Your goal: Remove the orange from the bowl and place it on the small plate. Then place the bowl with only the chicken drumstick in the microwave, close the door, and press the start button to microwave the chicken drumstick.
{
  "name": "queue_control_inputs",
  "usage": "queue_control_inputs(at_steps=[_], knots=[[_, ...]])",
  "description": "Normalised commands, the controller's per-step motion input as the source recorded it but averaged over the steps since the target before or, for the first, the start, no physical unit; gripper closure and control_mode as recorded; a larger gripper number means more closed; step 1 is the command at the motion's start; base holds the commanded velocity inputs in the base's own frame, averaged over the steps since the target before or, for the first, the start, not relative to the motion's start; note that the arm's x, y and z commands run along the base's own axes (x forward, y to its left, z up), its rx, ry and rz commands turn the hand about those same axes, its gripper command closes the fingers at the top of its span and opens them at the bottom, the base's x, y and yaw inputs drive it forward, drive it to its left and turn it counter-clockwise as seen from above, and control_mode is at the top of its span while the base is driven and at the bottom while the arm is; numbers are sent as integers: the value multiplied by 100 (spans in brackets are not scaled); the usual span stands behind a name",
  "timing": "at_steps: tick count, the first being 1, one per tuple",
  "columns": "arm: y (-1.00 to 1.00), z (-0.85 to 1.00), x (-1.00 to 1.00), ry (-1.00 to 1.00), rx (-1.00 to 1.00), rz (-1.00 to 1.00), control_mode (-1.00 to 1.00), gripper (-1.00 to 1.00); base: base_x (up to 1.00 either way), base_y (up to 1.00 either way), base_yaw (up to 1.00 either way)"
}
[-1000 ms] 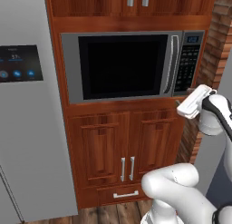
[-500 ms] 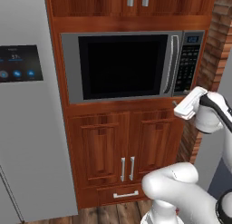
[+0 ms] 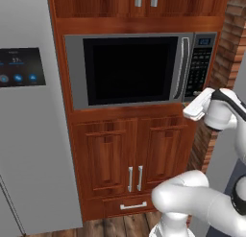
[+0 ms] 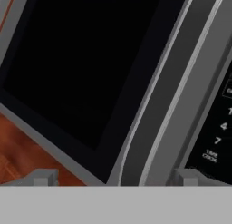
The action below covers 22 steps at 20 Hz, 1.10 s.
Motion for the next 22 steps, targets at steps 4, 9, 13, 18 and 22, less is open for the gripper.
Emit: queue_control_inputs(at_steps=[4, 9, 13, 18, 22], knots=[[-11, -22, 24, 0, 0, 0, -100, -100, 0, 0, 0], [0, -30, 25, 0, 0, 0, -100, -100, 0, 0, 0], [-1, -15, 29, 0, 0, 0, -100, -100, 0, 0, 0], [-11, -2, 28, 0, 0, 0, -100, -100, 0, 0, 0], [-16, -11, 28, 0, 0, 0, -100, -100, 0, 0, 0]])
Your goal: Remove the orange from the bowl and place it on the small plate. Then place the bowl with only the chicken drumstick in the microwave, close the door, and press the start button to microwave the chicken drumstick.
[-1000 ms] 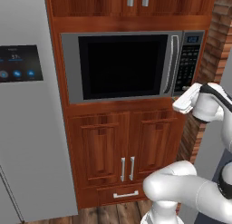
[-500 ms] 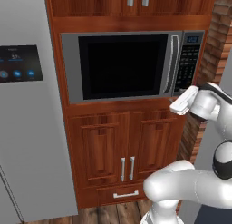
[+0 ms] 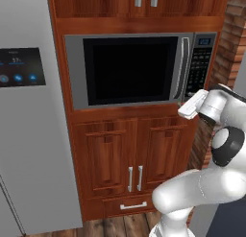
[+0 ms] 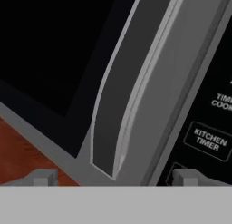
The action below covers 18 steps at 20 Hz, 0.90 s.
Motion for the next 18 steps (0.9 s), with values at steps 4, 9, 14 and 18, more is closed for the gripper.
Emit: queue_control_inputs(at_steps=[4, 9, 14, 18], knots=[[-18, -18, 31, 0, 0, 0, -100, -100, 0, 0, 0], [-6, -25, 38, 0, 0, 0, -100, -100, 0, 0, 0], [-1, -27, 41, 0, 0, 0, -100, -100, 0, 0, 0], [0, -24, 6, 0, -2, 0, -100, -100, 0, 0, 0]])
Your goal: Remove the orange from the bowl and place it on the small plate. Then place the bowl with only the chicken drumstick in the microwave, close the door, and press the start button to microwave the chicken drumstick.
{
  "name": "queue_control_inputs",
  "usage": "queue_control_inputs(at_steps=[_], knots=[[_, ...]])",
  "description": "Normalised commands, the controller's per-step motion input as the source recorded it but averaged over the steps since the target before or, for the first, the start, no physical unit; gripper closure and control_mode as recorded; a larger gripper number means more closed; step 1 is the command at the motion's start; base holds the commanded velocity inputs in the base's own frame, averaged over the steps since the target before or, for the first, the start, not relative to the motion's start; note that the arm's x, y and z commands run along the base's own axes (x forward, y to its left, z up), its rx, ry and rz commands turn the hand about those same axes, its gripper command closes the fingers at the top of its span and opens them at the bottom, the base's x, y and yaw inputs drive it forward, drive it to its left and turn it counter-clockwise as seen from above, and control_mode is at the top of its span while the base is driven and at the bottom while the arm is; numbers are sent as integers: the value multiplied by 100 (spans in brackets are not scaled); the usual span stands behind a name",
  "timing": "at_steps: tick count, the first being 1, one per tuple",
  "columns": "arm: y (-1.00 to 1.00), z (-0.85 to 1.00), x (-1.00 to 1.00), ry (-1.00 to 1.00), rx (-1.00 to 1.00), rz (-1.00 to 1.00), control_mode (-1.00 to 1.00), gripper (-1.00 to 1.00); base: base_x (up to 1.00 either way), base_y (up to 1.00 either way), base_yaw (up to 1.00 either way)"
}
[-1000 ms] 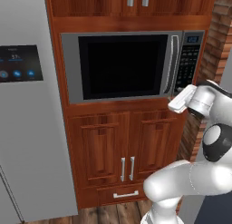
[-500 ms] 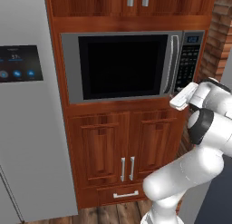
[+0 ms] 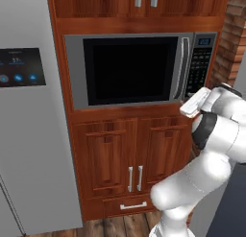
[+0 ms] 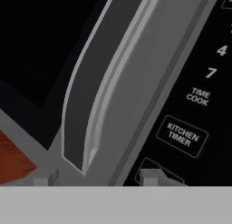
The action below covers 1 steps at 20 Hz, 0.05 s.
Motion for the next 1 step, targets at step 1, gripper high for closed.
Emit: queue_control_inputs(at_steps=[1], knots=[[1, -15, 0, 0, -1, 0, -100, -100, 0, 0, 0]])
